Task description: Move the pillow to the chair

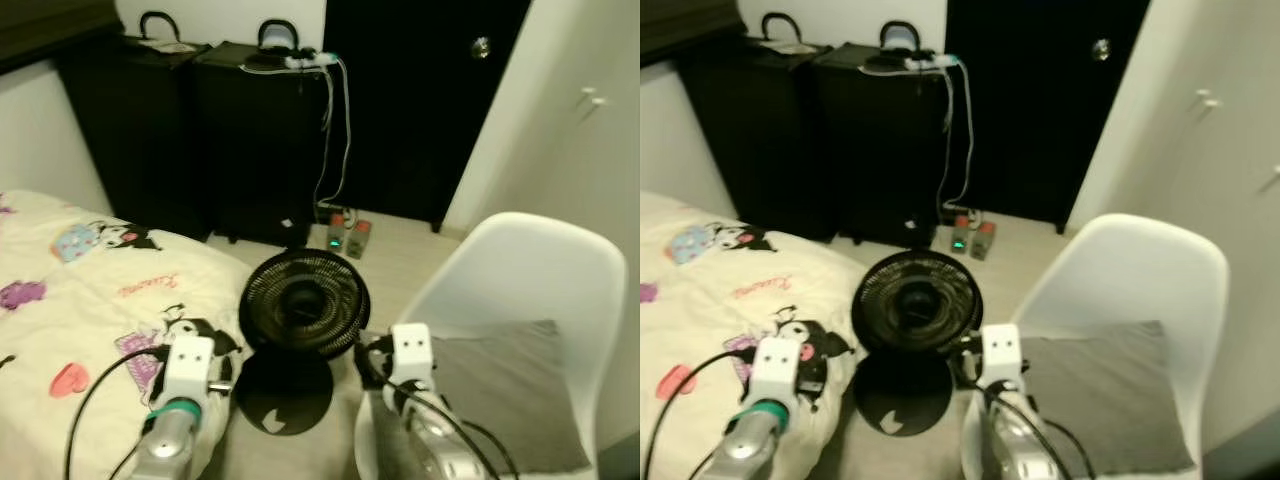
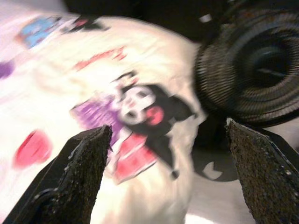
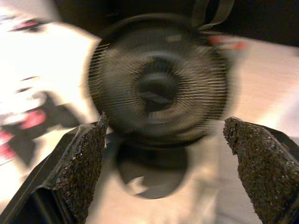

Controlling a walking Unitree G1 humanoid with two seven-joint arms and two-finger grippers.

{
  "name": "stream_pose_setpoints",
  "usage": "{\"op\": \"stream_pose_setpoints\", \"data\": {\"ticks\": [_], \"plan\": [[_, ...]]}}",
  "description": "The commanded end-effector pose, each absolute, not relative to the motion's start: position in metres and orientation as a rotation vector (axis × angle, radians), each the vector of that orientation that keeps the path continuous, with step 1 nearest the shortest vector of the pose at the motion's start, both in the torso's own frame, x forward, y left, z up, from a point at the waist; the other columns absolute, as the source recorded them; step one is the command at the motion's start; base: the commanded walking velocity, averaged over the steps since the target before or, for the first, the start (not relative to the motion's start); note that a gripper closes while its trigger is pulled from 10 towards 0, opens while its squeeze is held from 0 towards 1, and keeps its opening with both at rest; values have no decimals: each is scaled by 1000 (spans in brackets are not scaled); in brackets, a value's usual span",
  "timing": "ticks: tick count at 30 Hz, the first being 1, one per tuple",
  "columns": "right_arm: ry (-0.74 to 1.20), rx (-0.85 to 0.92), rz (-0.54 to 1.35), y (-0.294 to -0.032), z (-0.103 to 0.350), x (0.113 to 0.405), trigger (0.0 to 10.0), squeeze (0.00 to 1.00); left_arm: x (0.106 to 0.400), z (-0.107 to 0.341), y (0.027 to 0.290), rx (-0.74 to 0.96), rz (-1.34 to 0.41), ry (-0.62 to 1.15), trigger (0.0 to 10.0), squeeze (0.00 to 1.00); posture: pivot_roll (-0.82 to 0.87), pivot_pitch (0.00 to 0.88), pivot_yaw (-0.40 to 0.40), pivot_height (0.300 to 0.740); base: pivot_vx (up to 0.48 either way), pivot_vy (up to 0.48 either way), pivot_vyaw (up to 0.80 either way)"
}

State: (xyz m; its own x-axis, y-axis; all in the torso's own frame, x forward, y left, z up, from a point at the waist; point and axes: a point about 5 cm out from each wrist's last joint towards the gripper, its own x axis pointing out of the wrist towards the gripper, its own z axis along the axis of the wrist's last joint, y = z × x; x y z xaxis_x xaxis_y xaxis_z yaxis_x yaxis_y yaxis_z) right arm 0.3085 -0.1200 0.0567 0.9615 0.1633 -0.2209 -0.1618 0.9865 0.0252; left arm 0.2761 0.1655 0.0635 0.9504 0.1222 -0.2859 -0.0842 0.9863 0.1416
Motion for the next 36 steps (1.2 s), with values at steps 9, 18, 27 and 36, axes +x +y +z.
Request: {"op": "stream_pose_setpoints", "data": {"ticks": [9,18,27,36], "plan": [[246,15,149,-123,50,306,10000,0,274,60,162,129,92,320,10000,0,43,24,34,740,0,0,800],[243,20,151,-119,51,306,10000,0,274,61,163,112,85,323,10000,0,48,21,37,740,0,0,800],[243,21,145,-118,50,307,10000,0,275,62,166,116,102,317,10000,0,48,17,50,740,0,0,800],[245,21,140,-119,49,308,10000,0,277,64,167,121,104,309,10000,0,53,18,49,740,0,0,800]]}}
